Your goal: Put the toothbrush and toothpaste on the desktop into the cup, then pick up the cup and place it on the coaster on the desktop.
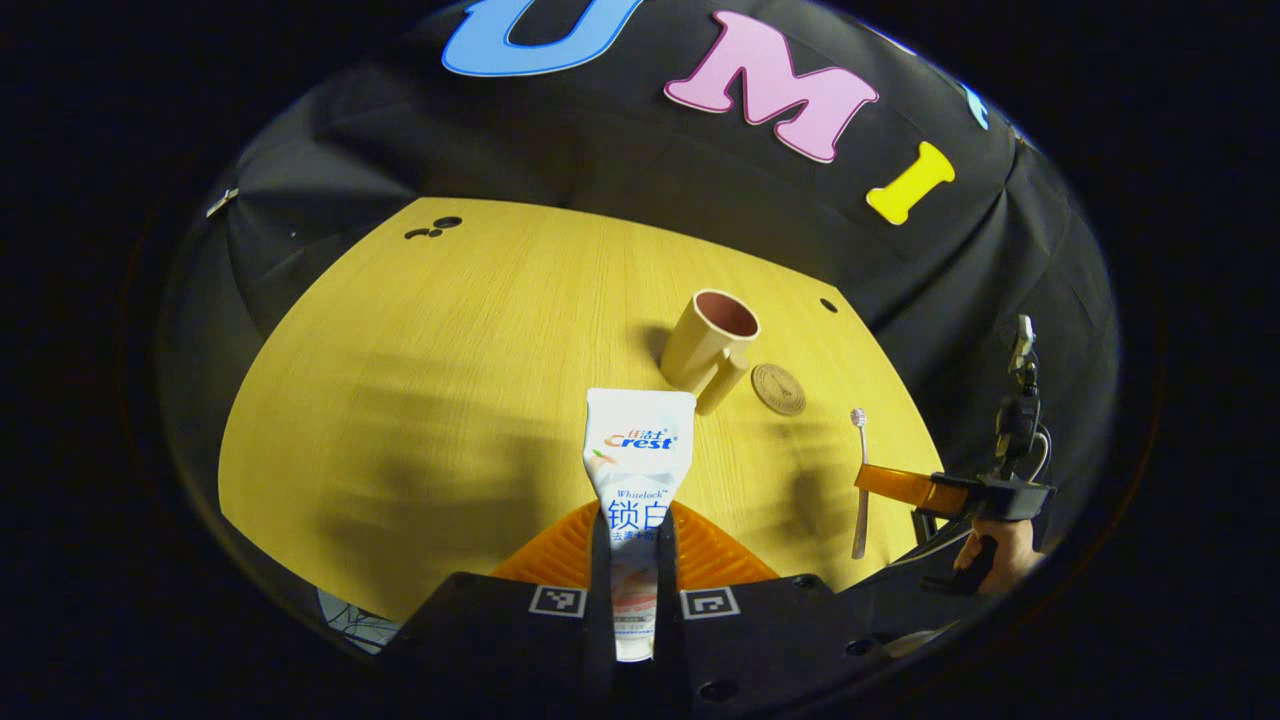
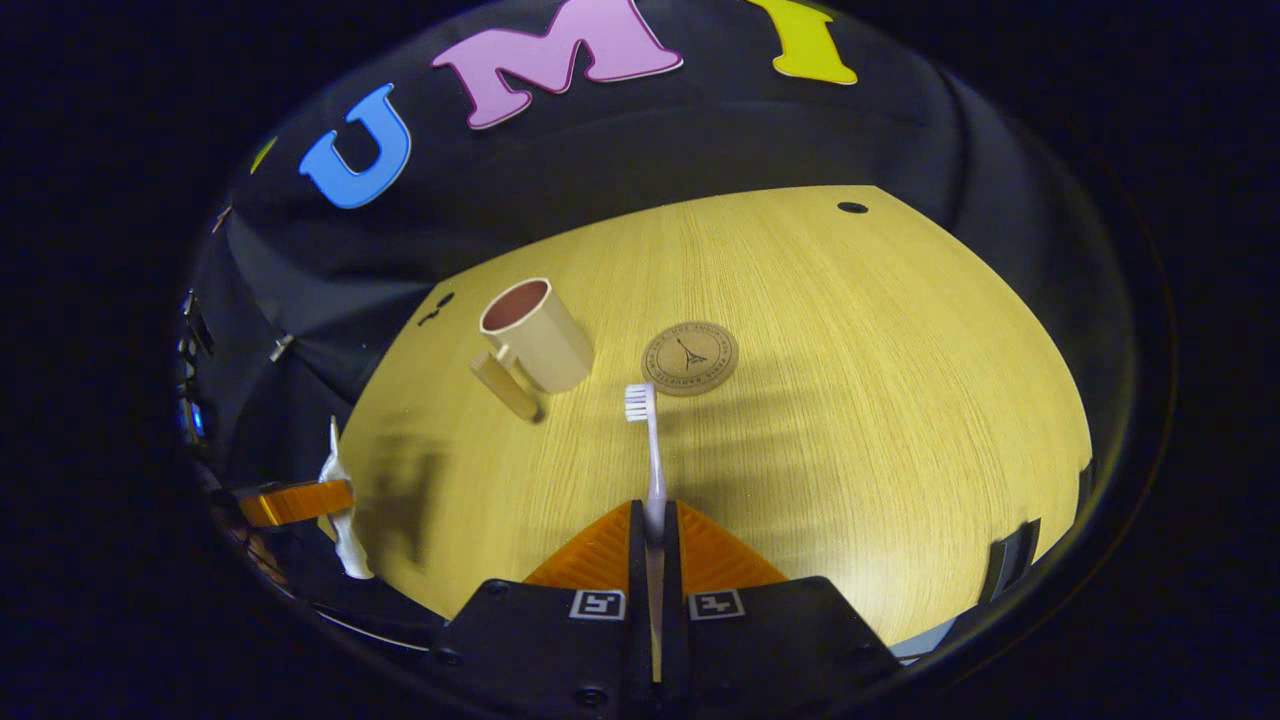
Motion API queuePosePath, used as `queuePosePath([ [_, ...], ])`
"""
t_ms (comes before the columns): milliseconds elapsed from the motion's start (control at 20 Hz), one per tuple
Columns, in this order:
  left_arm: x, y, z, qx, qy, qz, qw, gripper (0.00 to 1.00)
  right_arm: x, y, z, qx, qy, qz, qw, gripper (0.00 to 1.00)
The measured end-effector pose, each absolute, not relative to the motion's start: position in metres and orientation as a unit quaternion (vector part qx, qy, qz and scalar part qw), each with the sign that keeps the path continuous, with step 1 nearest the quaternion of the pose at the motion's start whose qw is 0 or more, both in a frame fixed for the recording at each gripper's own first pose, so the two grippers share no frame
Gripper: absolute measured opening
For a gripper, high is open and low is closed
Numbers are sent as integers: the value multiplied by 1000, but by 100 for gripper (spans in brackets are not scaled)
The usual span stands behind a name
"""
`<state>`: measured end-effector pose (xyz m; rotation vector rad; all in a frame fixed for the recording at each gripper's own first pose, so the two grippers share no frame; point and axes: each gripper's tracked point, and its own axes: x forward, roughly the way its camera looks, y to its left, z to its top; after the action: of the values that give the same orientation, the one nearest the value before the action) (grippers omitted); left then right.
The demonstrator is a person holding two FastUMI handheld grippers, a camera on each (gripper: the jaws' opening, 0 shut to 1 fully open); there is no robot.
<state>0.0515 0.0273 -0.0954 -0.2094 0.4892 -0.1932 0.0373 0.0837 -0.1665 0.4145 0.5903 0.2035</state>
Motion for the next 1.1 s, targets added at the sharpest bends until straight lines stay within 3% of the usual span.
queuePosePath([
  [500,115,-34,8,-114,112,-167,973,20,20,59,-91,267,207,150,929,8],
  [800,163,-64,63,-98,34,-201,974,20,6,41,-91,281,205,158,924,8],
  [1100,220,-81,68,-77,6,-223,972,19,0,14,-99,290,213,141,922,8],
])
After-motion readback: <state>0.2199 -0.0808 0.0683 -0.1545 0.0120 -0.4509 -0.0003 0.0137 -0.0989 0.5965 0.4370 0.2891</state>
